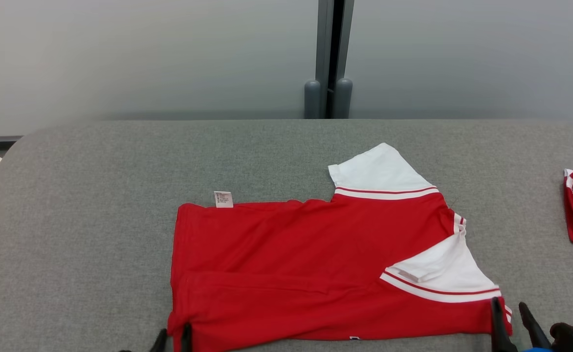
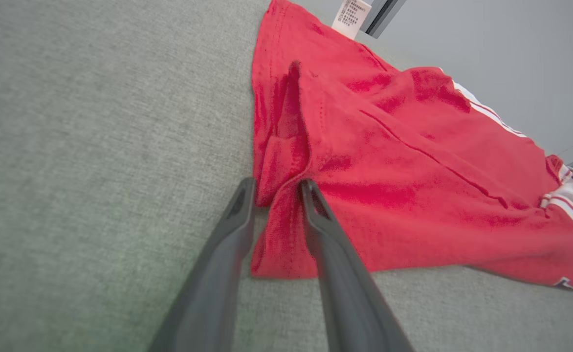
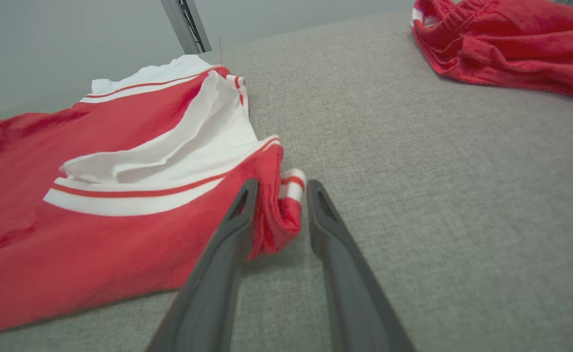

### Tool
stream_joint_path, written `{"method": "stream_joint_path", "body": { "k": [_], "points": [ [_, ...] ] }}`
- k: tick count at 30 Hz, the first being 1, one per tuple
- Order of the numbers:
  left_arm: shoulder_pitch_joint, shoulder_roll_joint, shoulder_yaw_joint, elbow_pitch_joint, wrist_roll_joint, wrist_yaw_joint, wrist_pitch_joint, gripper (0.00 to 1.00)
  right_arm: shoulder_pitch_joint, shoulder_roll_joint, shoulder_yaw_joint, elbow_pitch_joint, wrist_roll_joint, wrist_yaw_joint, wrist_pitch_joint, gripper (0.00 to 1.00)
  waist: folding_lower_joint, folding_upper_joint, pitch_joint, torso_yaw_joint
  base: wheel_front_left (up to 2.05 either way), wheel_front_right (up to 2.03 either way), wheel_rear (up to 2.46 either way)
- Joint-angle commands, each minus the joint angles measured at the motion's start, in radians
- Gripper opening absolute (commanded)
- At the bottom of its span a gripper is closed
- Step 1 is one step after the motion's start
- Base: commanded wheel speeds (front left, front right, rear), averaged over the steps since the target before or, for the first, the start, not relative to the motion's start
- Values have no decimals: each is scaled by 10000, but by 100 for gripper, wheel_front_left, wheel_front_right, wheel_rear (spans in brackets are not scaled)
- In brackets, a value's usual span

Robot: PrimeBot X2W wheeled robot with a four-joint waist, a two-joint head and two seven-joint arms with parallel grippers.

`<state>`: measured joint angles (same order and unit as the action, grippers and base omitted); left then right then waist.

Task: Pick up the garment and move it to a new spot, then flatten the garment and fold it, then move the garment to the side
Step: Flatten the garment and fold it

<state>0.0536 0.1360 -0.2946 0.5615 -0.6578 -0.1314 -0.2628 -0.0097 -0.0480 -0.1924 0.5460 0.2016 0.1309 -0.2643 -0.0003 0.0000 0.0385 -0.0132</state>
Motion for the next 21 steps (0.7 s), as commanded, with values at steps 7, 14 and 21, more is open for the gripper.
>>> {"method": "stream_joint_path", "body": {
  "k": [7,14,21],
  "points": [
    [-1354,-181,1256,34,1467,13,-27,100,-816,-232,-287,-341,-735,-2,4,100,3,0,612,63,0,0,0],
    [-3824,32,1333,1354,2176,13,-28,100,-1889,-221,65,-506,-1101,-3,4,100,3,0,1518,-137,0,0,0],
    [-6069,334,780,3215,2126,21,545,100,-2844,-348,604,-440,-1164,-3,5,100,3,0,2263,-432,0,0,0]
  ]
}}
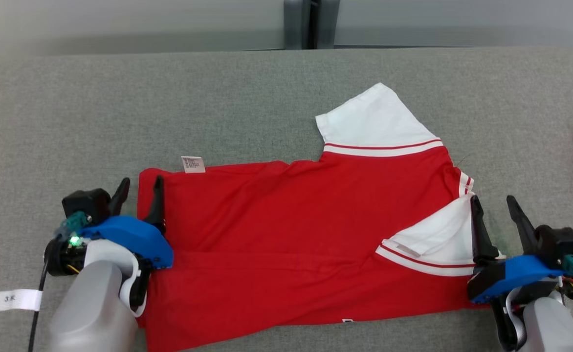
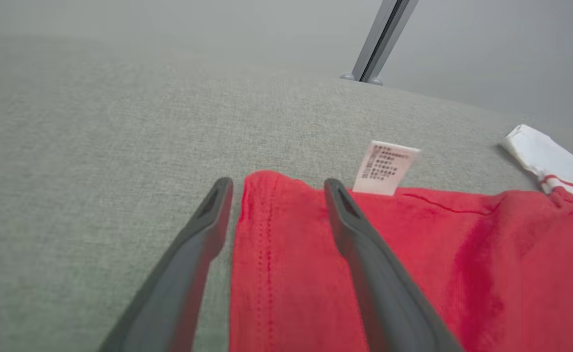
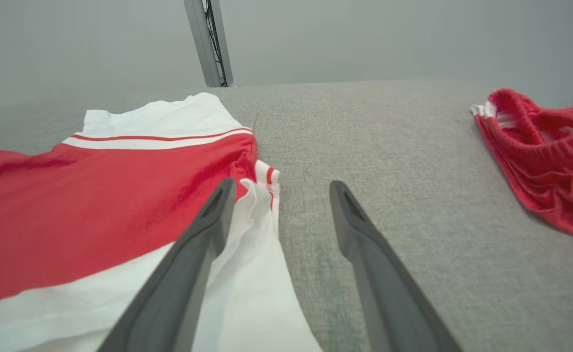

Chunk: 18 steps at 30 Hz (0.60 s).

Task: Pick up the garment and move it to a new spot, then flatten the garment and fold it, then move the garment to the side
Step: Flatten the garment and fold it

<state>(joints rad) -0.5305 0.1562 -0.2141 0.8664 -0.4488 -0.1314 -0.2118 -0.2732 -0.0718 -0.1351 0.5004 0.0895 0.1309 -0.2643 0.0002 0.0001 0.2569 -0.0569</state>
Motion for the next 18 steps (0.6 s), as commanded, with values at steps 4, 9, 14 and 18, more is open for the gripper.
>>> {"method": "stream_joint_path", "body": {
  "k": [4,9,14,18],
  "points": [
    [-826,157,-108,959,135,189,250,100,-582,-238,285,14,-9,-2,5,100,-2,-1,278,-93,0,0,0],
    [-1336,91,-327,1867,204,151,309,100,-1208,-598,793,57,-22,-2,5,100,-2,-1,491,-165,0,0,0],
    [-1604,-74,-757,2323,276,29,202,0,-2110,-1030,1256,767,35,-3,40,100,-2,-1,622,0,0,0,0],
    [-2040,-71,-988,2186,287,23,-174,0,-3275,-1404,1678,1630,195,-3,652,100,-2,-1,798,281,0,0,0]
  ]
}}
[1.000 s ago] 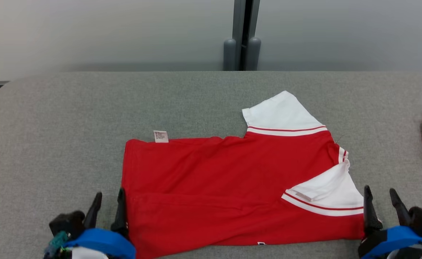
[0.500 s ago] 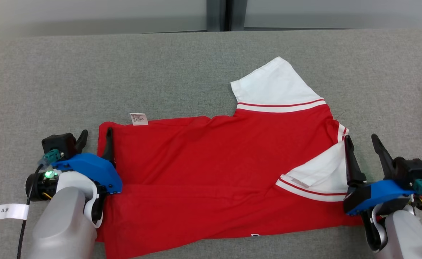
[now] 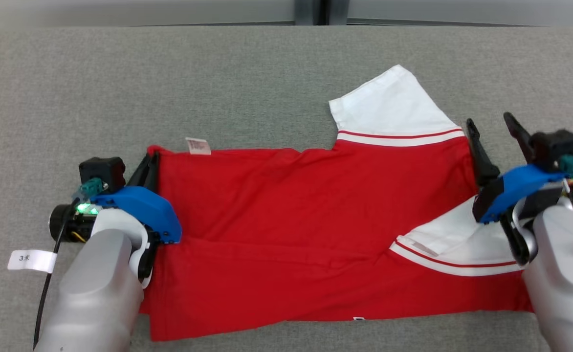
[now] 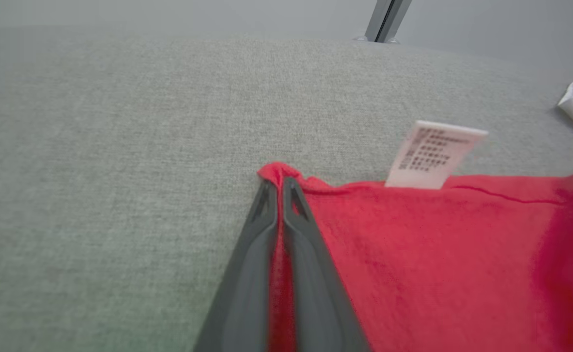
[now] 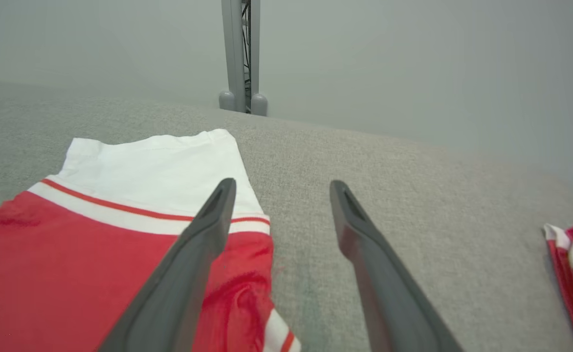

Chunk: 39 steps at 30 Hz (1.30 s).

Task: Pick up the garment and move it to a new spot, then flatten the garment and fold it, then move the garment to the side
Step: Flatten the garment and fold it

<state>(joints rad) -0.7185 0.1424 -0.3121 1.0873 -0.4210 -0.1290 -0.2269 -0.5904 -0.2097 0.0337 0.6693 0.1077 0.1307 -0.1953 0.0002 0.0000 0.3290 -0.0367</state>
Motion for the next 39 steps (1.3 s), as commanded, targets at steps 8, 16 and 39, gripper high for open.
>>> {"method": "stream_joint_path", "body": {
  "k": [8,16,39],
  "points": [
    [-673,-301,-296,-707,272,-8,-368,0,-2486,-814,1124,1751,457,-2,1734,100,-2,0,569,1095,0,0,0],
    [-840,-703,-639,-1554,359,-16,-389,0,-4132,-1539,1699,3347,826,-2,2966,100,-2,0,1138,2257,0,0,0],
    [-450,-732,-561,-2556,104,104,-393,0,-5587,-1520,760,4933,149,-3,579,0,-2,0,1291,2409,0,0,0]
  ]
}}
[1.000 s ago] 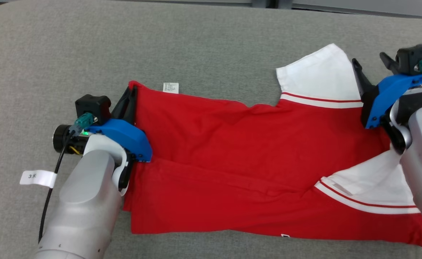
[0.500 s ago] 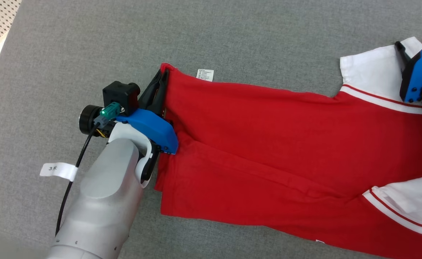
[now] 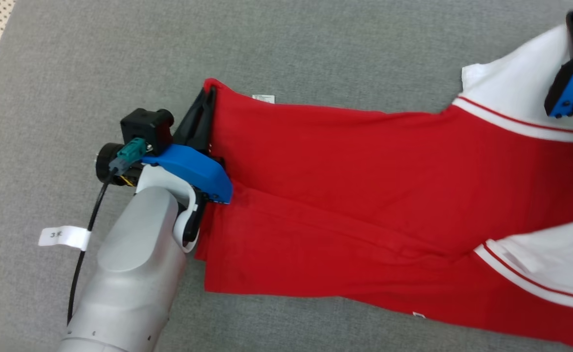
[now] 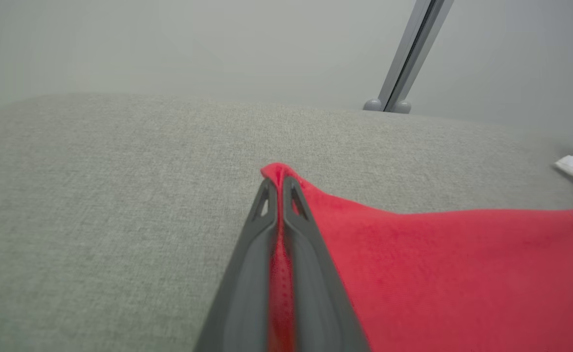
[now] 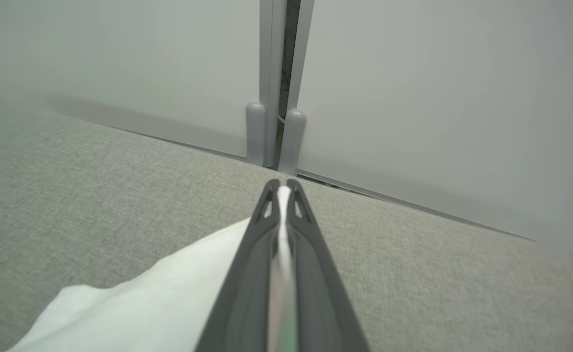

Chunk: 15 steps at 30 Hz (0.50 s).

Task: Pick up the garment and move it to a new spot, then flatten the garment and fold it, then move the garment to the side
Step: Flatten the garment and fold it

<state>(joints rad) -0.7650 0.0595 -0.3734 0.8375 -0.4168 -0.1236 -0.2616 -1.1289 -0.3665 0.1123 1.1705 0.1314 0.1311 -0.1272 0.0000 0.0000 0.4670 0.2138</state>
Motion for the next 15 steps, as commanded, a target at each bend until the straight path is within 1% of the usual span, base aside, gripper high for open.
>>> {"method": "stream_joint_path", "body": {
  "k": [1,4,8,10,15],
  "points": [
    [58,134,166,-174,93,84,-46,0,-197,133,-86,-115,-133,-7,-473,0,0,0,-145,-170,0,0,0],
    [253,244,470,-434,249,139,-46,0,-84,421,-320,-258,-88,-7,-1118,0,0,0,-358,-429,0,0,0],
    [520,420,852,-608,463,185,-46,0,445,756,-646,-892,116,-5,-1376,0,0,0,-748,-818,0,0,0],
    [722,537,1027,-705,569,197,-46,0,876,872,-833,-1760,306,-7,-1384,0,0,0,-950,-1020,0,0,0],
    [1543,681,1454,-859,824,211,-45,0,2935,1249,-1168,-3780,1022,-5,-1382,0,0,0,-1605,-1487,0,0,0]
  ]
}}
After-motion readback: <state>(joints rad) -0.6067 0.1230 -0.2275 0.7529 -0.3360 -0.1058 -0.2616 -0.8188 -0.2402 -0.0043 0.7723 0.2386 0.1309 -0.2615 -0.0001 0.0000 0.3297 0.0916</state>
